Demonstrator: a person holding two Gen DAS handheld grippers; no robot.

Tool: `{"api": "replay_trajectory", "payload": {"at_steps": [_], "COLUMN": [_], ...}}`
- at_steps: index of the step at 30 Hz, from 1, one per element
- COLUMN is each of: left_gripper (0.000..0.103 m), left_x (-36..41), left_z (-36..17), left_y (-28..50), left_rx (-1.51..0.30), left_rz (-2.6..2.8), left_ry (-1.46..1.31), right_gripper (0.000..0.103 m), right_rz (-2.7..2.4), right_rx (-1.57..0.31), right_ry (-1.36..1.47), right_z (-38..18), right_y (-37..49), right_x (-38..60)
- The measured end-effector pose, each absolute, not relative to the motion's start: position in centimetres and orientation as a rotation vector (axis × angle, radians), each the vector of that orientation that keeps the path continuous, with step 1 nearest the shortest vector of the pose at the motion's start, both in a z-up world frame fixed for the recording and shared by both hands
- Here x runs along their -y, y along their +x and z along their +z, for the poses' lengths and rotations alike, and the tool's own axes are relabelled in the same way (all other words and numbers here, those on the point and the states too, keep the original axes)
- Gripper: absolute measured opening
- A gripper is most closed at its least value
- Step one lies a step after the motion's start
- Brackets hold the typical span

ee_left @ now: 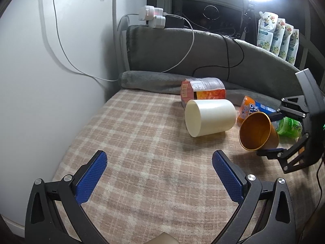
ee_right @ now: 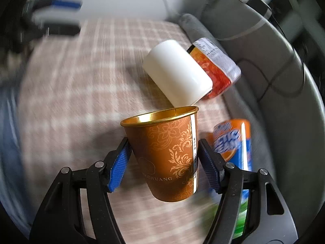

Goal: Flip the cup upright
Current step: 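Lift the cup with the right gripper and rotate it rim-up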

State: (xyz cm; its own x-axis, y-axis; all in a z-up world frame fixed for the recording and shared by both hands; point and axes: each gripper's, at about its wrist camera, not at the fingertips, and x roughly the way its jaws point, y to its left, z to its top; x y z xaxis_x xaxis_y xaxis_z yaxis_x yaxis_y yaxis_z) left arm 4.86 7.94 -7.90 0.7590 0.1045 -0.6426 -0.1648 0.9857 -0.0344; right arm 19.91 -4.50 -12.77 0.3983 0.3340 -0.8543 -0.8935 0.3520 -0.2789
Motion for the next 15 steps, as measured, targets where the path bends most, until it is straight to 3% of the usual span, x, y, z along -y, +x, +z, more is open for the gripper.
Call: {"api": "replay_trajectory", "payload": {"at_steps": [8, 15], "left_gripper": [0.102, 0.102], "left_x": [-6.9, -5.6], "left_z": [-7.5, -7.0], "left_y": [4.2, 3.9], "left_rx": [-0.686, -0.698], "left_rz": [0.106, 0.043], "left_ry": [-0.081, -0.082], "right_gripper": [0.069, 0.069], "right_rz": [0.786, 0.692], "right_rx": [-1.037, -1.313], "right_ry": [-0.221, 0.262], "right_z": [-12.5, -16.6], "right_y": [20.9, 21.7], "right_x": [9.5, 13.0]}}
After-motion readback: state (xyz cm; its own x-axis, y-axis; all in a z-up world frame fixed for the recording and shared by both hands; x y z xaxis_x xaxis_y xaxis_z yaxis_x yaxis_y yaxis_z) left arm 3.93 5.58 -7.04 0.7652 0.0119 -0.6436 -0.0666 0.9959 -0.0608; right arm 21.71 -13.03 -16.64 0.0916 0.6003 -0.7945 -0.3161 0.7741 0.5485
